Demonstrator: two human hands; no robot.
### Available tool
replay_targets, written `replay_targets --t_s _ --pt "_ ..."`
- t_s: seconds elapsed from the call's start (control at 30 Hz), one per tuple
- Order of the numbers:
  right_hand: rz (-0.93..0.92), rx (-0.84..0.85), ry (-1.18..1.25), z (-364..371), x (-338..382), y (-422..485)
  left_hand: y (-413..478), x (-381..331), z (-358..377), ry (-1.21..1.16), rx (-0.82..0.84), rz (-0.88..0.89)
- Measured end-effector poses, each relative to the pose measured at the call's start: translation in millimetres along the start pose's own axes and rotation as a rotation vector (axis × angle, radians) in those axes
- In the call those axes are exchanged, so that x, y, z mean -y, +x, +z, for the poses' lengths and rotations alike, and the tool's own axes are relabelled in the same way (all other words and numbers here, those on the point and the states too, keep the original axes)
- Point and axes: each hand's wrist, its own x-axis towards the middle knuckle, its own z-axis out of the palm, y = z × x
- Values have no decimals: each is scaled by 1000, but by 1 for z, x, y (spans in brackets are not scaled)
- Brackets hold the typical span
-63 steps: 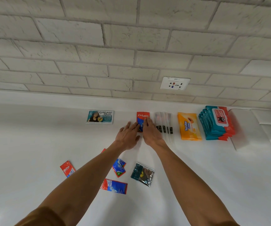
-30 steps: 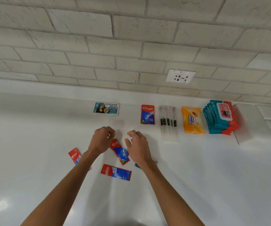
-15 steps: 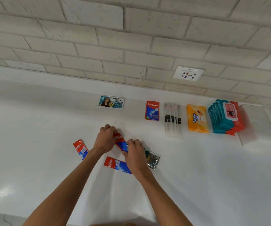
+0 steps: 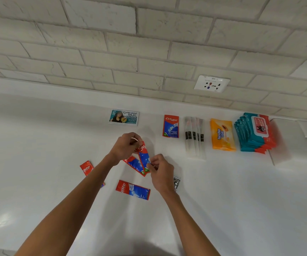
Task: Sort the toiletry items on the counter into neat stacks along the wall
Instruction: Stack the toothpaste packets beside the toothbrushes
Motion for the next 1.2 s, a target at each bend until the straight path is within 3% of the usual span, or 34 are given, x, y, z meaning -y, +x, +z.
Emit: replay_targets --t_s 0.2,0.4,0.7,1.2 --pt "36 -53 100 -22 3 16 15 -20 16 -274 -32 -42" --pt "92 -161 255 -41 4 34 19 -23 47 -395 -61 -84" --pt "144 -304 285 -56 9 88 37 -36 82 -212 -74 -78" --pt "142 -246 -8 -51 9 147 88 -47 98 241 -103 7"
